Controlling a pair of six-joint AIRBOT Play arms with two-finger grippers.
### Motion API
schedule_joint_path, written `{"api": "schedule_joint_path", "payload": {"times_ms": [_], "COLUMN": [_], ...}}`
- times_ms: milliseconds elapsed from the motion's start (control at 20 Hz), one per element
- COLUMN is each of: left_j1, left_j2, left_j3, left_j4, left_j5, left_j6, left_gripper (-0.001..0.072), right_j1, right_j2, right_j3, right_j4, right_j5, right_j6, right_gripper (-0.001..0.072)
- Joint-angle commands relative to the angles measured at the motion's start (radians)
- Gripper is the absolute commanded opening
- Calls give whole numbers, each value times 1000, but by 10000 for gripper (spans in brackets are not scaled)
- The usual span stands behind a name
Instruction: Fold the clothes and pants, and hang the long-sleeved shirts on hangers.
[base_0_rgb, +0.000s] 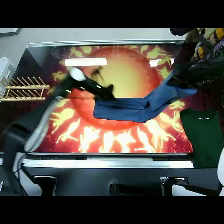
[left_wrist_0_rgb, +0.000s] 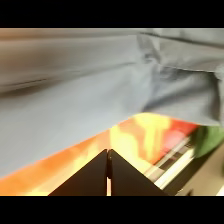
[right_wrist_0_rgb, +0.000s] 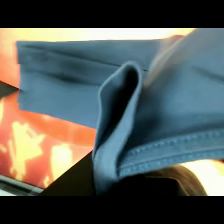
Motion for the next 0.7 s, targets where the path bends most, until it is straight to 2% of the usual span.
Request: {"api": "schedule_joint_path", "payload": {"times_ms": [0, 150, 350, 600, 650], "left_j1": [198, 353, 499, 562, 563], "left_j2": [176, 292, 370, 373, 373], "left_j3": [1, 0, 0, 0, 0], "left_j4": [166, 177, 176, 176, 176], "left_j5": [-207, -265, -270, -270, -270], "left_j6": [0, 0, 7, 12, 19], "left_gripper": [13, 14, 14, 14, 15], "right_j1": [163, 314, 457, 520, 519], "right_j2": [-31, -91, -193, -319, -334], "right_j3": [1, 1, 1, 1, 1], "right_j4": [-29, -66, -66, -57, -36], "right_j5": [-78, -150, -268, -317, -325], "right_j6": [80, 132, 176, 201, 201], "right_gripper": [29, 29, 29, 30, 56]}}
